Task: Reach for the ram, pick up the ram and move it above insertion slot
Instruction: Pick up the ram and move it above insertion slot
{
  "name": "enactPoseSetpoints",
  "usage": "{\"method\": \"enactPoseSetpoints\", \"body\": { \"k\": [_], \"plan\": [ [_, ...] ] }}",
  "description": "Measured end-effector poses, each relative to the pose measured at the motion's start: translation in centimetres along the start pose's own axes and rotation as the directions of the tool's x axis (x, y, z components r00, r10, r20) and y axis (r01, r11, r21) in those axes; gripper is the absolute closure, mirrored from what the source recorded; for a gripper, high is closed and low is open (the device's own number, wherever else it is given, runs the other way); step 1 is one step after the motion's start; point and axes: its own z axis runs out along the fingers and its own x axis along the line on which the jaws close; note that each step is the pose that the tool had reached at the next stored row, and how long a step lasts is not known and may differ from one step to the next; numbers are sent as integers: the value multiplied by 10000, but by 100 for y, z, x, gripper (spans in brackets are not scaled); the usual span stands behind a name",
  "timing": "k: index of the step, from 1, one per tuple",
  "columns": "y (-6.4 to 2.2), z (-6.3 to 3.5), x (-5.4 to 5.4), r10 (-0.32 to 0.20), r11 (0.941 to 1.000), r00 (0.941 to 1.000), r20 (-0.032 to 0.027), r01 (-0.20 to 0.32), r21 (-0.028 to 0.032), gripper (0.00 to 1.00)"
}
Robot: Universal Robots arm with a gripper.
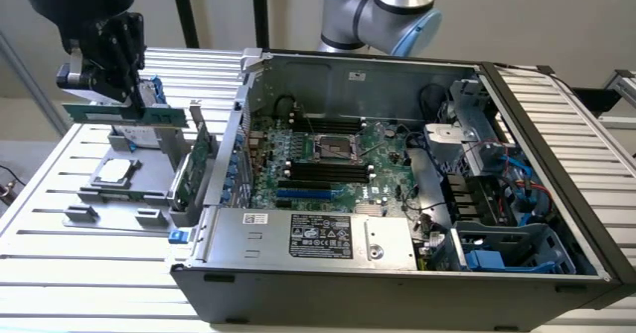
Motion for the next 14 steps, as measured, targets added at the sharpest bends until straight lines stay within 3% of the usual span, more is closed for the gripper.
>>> {"method": "enactPoseSetpoints", "body": {
  "k": [14],
  "plan": [
    [-512,-76,8,-103,9999,9999,18,103,-2,87]
  ]
}}
